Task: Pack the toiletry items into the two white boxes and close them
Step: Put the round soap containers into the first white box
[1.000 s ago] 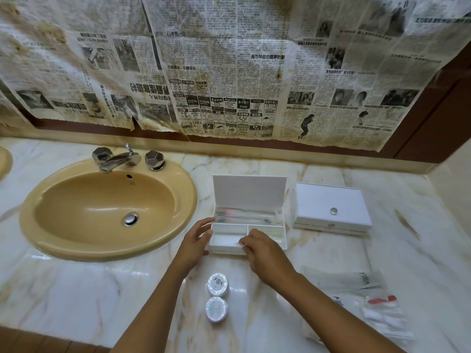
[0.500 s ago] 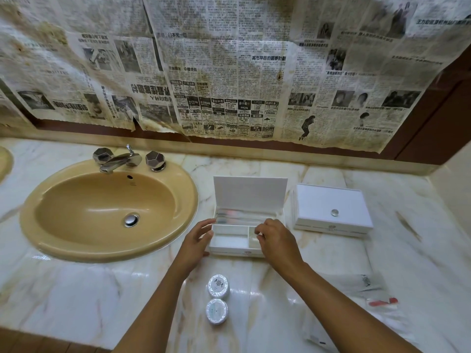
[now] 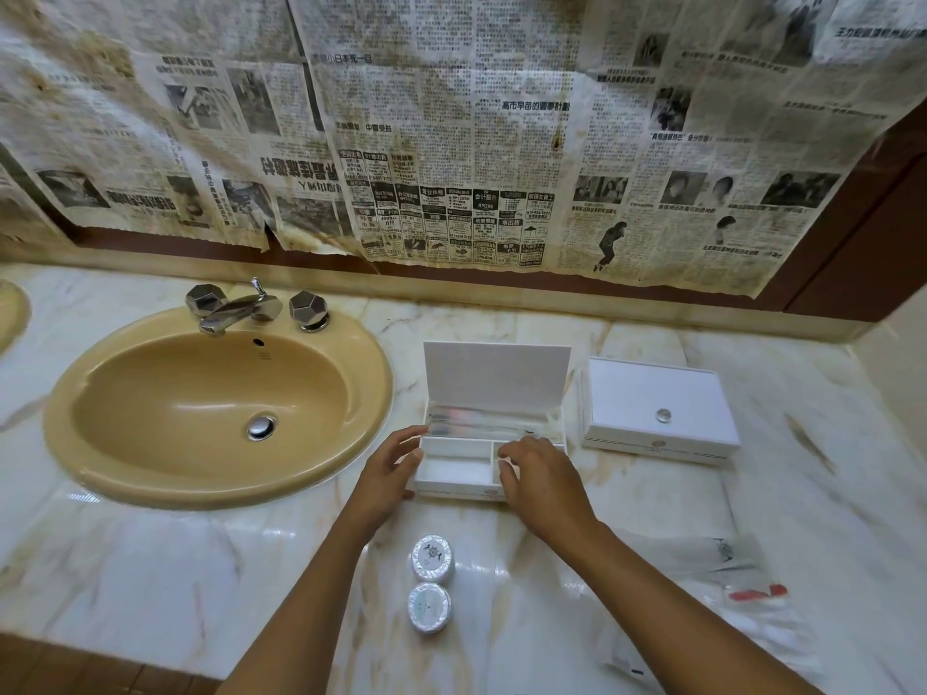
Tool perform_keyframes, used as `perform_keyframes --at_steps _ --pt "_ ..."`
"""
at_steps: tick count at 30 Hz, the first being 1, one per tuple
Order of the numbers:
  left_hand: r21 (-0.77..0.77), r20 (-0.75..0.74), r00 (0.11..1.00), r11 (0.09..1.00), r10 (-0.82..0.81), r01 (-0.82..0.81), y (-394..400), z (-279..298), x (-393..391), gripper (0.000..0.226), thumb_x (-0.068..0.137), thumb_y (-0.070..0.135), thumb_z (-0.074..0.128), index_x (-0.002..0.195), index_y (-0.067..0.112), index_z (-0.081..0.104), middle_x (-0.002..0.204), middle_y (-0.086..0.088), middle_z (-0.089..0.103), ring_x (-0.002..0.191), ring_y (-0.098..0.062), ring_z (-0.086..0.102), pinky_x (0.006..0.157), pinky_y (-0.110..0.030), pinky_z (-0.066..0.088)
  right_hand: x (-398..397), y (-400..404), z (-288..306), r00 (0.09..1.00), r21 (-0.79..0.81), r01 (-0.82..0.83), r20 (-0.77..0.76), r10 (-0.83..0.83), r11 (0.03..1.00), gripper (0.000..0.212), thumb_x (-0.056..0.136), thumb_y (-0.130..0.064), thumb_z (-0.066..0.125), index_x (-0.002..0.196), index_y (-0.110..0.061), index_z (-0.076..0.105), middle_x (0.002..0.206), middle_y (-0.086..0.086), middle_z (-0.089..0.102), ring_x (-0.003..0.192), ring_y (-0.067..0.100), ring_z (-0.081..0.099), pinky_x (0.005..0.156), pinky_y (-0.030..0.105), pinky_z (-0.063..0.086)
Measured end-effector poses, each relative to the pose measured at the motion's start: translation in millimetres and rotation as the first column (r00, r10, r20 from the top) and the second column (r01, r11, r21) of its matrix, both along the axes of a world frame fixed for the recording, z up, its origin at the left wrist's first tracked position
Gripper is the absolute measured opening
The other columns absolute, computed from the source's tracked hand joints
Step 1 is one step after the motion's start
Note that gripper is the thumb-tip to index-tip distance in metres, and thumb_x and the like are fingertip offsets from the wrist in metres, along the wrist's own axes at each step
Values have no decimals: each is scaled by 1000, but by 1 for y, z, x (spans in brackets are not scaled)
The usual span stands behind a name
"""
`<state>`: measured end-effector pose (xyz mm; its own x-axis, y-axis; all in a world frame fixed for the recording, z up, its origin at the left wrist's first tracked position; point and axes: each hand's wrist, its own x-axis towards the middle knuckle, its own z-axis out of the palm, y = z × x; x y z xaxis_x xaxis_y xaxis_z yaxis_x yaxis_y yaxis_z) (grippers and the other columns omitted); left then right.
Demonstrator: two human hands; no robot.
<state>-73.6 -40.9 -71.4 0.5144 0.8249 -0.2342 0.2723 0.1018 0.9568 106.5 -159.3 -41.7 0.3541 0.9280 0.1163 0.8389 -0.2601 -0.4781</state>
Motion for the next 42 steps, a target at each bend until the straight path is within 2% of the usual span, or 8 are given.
perform_keyframes --at_steps 3,5,12,21,31,36,39,42 --pt "2 1 1000 1000 2 -2 0 -1 0 25 99 24 51 118 39 58 127 18 57 118 5 49 73 -28 54 -13 0 8 995 136 -71 -54 79 988 14 82 -9 60 93 -10 70 86 4 66 83 24 61 72 32 50" --pt "1 0 1000 1000 8 -8 1 -2 0 26 99 24 51 118 39 58 126 18 57 118 5 49 74 -29 55 -24 -1 16 983 135 -150 -89 163 979 18 84 -13 57 98 -11 69 91 3 66 87 22 61 76 29 48" --pt "-2 -3 1000 1000 3 -3 2 -3 0 26 100 24 50 122 36 57 128 15 57 119 0 50 77 -32 56 -52 -7 18 881 -238 -473 -119 458 848 34 90 -22 53 123 -24 58 122 -3 57 114 18 51 91 32 43" --pt "-12 -5 1000 1000 1 -1 2 -4 -1 26 100 24 51 121 37 57 129 11 57 121 -2 50 81 -37 55 -60 -7 9 803 -329 -574 -48 594 750 41 81 -20 60 122 -24 56 109 1 55 101 25 53 75 34 42" --pt "-17 8 1000 1000 -5 5 2 -2 -2 26 99 25 50 122 38 57 129 12 57 120 -5 51 78 -33 56 -62 -1 11 836 -299 -533 -45 547 791 30 78 -24 64 106 -16 56 103 2 54 95 25 53 70 35 42" --pt "-47 53 999 999 -1 3 4 -5 -2 28 99 21 52 117 40 61 126 9 61 120 -9 55 83 -46 58 -51 14 24 922 -189 -383 -130 364 904 31 79 -26 61 108 -18 54 106 0 51 99 21 53 77 33 42" --pt "-29 27 1000 1000 -1 2 3 -3 -2 28 99 20 52 117 39 60 127 11 60 120 -5 54 74 -36 58 -43 27 29 971 -141 -212 -144 191 967 32 81 -29 61 109 -15 53 107 3 56 97 26 56 78 34 45" --pt "-22 16 1000 1000 -5 5 3 -2 -2 26 99 22 51 120 37 58 126 17 58 118 4 52 72 -28 53 -36 41 29 987 -200 -119 -129 95 972 32 83 -32 61 108 -15 51 104 6 60 94 27 57 74 33 44"
